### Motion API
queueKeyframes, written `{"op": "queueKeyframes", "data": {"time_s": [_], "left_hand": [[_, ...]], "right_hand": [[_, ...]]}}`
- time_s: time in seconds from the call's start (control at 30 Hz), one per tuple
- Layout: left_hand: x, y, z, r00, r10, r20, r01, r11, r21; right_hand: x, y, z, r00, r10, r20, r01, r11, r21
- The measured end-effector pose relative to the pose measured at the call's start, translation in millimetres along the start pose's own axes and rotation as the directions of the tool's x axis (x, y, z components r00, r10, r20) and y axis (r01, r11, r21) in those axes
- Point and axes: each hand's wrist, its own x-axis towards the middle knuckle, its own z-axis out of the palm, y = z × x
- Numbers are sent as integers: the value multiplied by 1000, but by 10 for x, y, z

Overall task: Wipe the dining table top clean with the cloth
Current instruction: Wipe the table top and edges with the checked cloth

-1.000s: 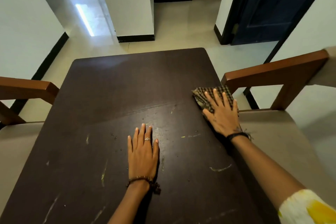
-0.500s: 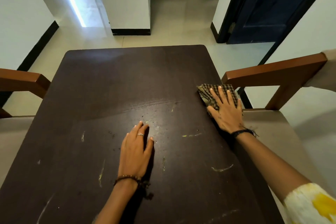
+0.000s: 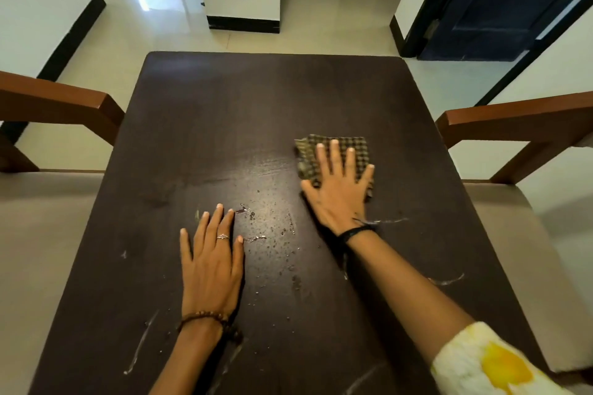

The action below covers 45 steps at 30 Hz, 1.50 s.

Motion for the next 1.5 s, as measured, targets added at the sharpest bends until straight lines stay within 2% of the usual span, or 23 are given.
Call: {"op": "queueKeyframes", "data": {"time_s": [0.07,0.13,0.2,0.3,0.37,0.47,0.53,0.63,0.73,0.93,1.0,1.03,1.1,1.17,1.27,1.37,1.5], "left_hand": [[3,-13,-17,997,-40,-62,29,985,-171],[9,-46,-61,978,-170,-119,108,906,-408],[14,-77,-122,957,-251,-146,148,853,-501],[69,-161,-188,971,-177,-164,97,909,-404],[70,-237,-232,981,-123,-152,74,952,-297],[78,-441,-369,978,-146,-148,130,985,-113],[-55,-1316,-780,935,-314,-163,323,946,26],[-132,-1387,-774,935,-336,-110,346,934,87],[-105,-1128,-681,962,-258,-89,264,962,65],[-134,-1164,-691,959,-256,-125,247,966,-81],[-148,-1199,-706,956,-256,-143,225,954,-199],[-158,-1209,-719,948,-279,-154,220,922,-318],[-179,-1237,-744,914,-363,-184,201,796,-571],[-196,-1265,-753,872,-443,-208,180,685,-706],[-187,-1268,-762,811,-526,-255,176,636,-751],[-148,-1272,-754,770,-571,-286,227,664,-713],[-137,-1286,-740,762,-568,-311,262,709,-654]], "right_hand": [[-43,-409,52,996,-85,12,85,996,0],[-105,-719,101,986,-164,24,164,986,27],[-180,-875,132,971,-238,32,236,970,48],[-202,-684,96,929,-368,43,366,929,53],[-157,-317,20,928,-371,29,369,928,54],[-181,241,-74,977,-212,-14,212,975,64],[-155,-348,162,985,-168,26,167,984,56],[-224,-374,160,999,38,-23,-37,999,16],[-236,-591,164,996,83,-23,-83,997,-4],[-165,-1961,332,989,-147,-30,148,988,36],[-137,-2350,366,974,-226,-12,226,973,39],[-125,-2507,382,965,-262,-7,262,964,47],[-129,-2738,401,945,-327,19,326,944,49],[-154,-2856,398,918,-394,47,392,919,48],[-248,-2781,364,859,-508,58,505,861,67],[-478,-2527,338,803,-593,57,589,805,76],[-772,-2296,387,801,-597,50,592,802,81]]}}
